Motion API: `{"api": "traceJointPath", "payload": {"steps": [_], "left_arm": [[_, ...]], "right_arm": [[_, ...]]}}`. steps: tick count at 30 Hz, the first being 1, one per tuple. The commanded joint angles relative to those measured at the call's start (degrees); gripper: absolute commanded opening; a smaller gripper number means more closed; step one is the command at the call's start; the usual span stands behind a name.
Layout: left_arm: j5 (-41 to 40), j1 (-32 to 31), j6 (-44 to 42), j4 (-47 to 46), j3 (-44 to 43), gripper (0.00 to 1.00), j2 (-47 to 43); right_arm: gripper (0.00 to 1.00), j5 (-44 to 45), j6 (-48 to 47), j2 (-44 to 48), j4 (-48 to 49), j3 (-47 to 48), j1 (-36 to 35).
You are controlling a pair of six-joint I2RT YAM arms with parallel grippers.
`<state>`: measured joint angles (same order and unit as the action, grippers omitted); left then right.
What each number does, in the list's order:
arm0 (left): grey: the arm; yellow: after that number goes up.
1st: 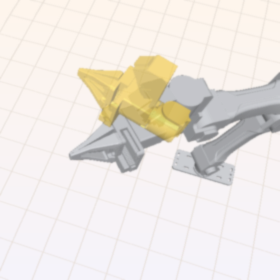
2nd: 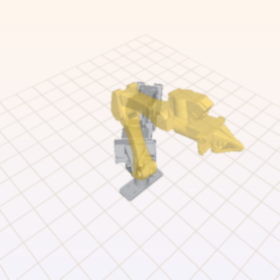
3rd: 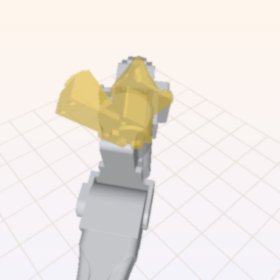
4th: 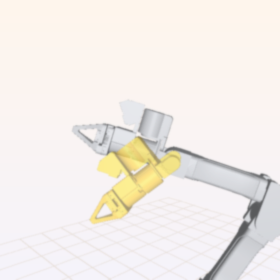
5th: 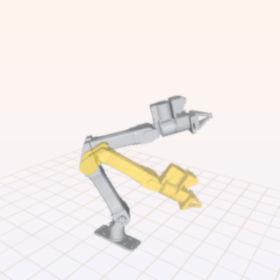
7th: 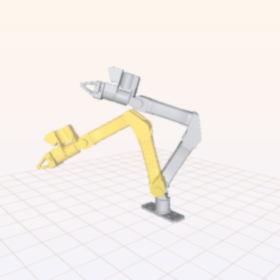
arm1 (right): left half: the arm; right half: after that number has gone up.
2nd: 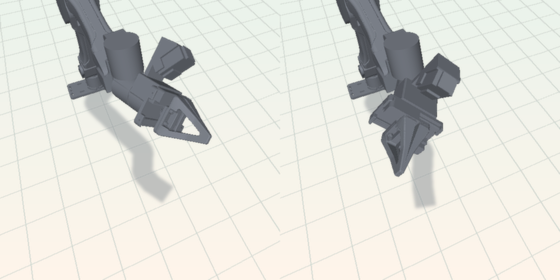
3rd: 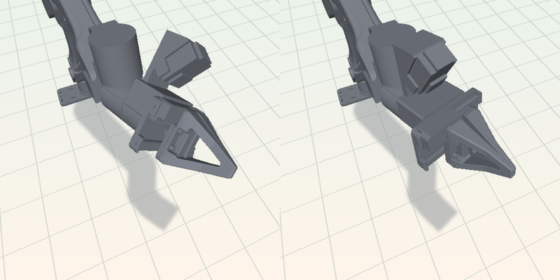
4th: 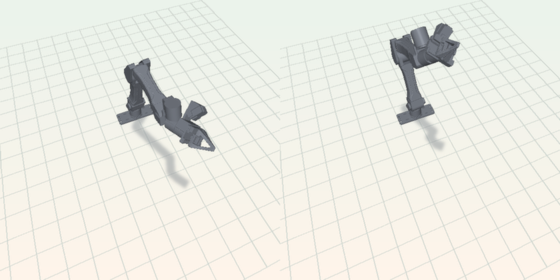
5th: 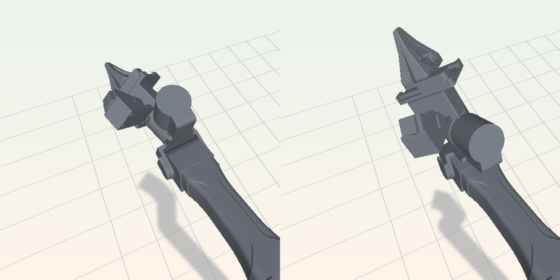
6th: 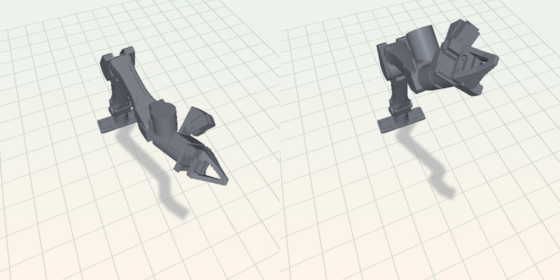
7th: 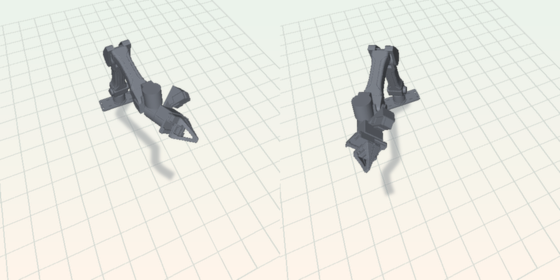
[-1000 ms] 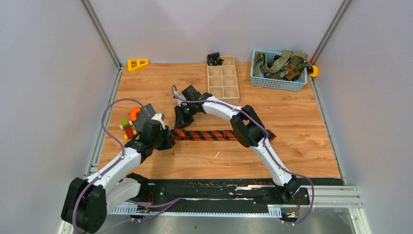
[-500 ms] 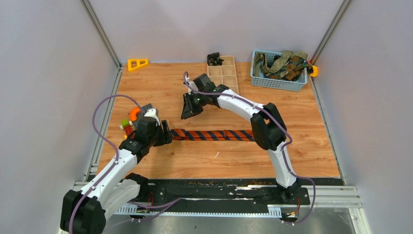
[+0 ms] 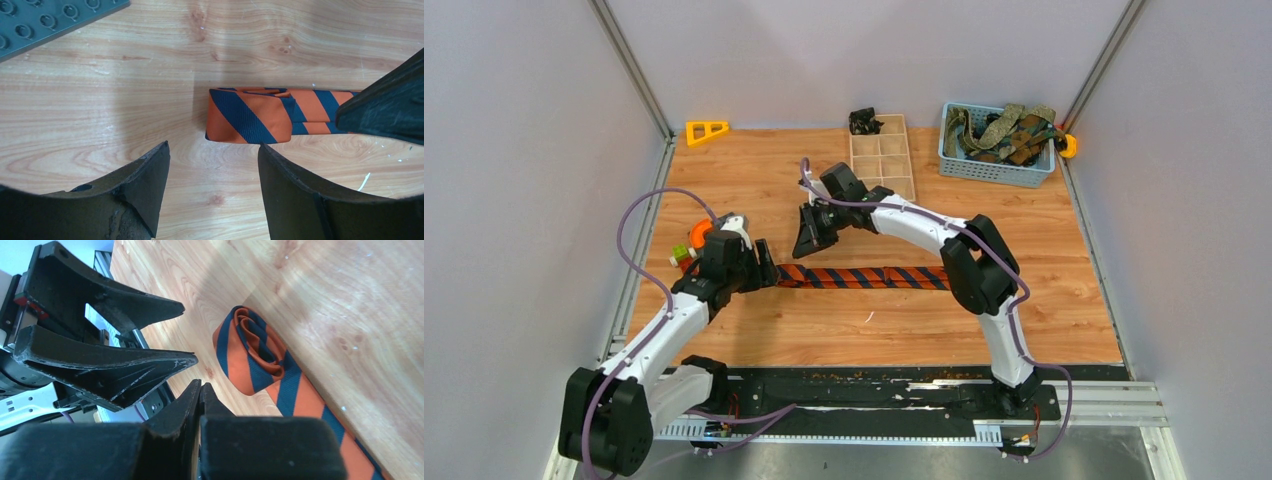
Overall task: Roll the ties
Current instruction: Roll the tie at the center of the board.
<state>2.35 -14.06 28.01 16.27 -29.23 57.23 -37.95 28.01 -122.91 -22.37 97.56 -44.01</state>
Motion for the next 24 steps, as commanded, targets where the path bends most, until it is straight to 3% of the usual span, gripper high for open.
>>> {"api": "traceJointPath", "payload": {"steps": [1,24], "left_arm": [[3.1,1.4,-1.37,-3.98,-1.63,0.72,0.58],[6.5,2.72,-1.99,-7.03,0.04,0.73,2.65]], "right_arm": [[0.0,-1.62,0.9,-1.91,2.24,1.41,-1.14],[0.0,2.29,-0.72,-4.89,1.22,-1.01,-0.66]]}}
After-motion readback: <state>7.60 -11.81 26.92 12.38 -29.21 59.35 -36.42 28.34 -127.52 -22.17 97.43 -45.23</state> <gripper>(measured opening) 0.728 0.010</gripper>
